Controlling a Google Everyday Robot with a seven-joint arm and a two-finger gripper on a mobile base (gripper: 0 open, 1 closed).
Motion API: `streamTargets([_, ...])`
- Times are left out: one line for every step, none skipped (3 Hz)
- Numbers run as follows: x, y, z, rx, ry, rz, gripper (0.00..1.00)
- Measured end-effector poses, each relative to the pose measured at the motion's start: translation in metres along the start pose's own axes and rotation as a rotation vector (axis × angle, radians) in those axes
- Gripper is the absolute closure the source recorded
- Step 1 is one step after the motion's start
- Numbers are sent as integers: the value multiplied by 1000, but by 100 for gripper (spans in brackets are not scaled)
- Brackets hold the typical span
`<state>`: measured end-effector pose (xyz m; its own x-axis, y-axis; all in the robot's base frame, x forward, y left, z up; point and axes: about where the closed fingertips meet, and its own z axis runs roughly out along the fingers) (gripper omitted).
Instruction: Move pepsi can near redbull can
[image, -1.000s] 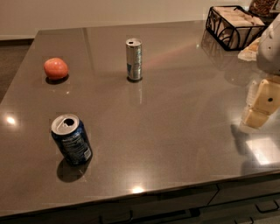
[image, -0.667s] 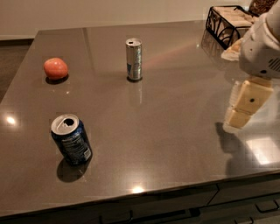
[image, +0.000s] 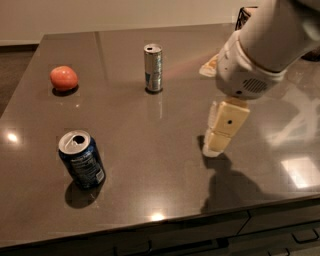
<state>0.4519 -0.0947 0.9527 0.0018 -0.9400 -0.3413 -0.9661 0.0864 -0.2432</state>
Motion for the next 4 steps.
streamTargets([-42,15,26,-49,-96,-46,0])
streamTargets([-86,40,47,-82,-196,-82,0])
streamTargets([-126,64,71,-110,-287,-91,0])
streamTargets([-161,81,91,-140,-360,-90,0])
